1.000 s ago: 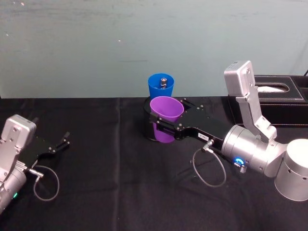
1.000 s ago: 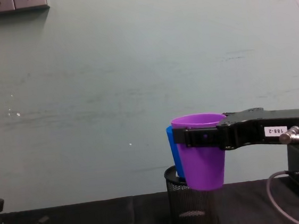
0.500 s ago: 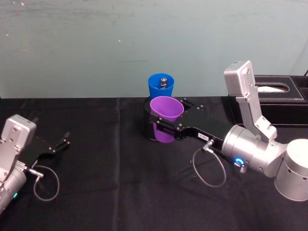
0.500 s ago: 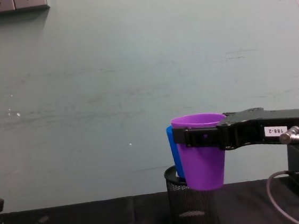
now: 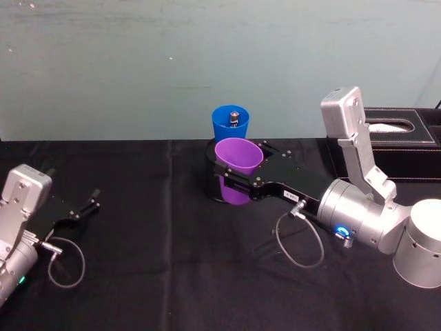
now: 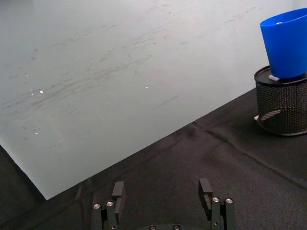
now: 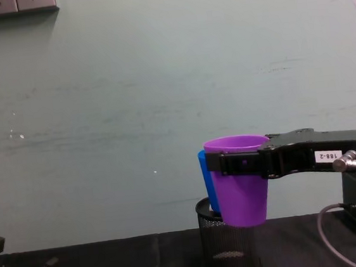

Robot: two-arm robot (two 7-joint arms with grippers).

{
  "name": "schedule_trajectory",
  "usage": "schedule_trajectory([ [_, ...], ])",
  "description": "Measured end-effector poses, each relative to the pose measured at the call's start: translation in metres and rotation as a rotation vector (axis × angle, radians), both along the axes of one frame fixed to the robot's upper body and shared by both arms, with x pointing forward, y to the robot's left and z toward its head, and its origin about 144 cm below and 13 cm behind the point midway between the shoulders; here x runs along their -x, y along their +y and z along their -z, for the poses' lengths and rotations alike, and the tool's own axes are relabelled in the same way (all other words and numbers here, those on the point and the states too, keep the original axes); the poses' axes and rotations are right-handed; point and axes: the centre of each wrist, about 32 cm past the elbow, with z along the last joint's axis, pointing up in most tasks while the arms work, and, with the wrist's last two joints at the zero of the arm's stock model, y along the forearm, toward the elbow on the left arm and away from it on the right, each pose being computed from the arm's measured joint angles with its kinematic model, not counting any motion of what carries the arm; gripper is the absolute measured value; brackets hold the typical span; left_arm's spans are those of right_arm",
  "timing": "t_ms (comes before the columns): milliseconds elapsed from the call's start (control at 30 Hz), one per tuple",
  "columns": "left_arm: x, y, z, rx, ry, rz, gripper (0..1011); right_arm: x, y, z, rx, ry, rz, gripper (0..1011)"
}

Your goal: Pick up one cup with a gripper and tap it against the other cup.

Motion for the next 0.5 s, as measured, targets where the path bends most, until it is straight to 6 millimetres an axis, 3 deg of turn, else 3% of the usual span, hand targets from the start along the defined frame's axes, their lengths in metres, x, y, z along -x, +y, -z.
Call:
schedule_trajectory([
  [500,0.0000,0.0000,0.0000,0.000,0.000,0.000,1000,0.0000,0.0000,0.0001,0.000,0.000,0.000,734],
])
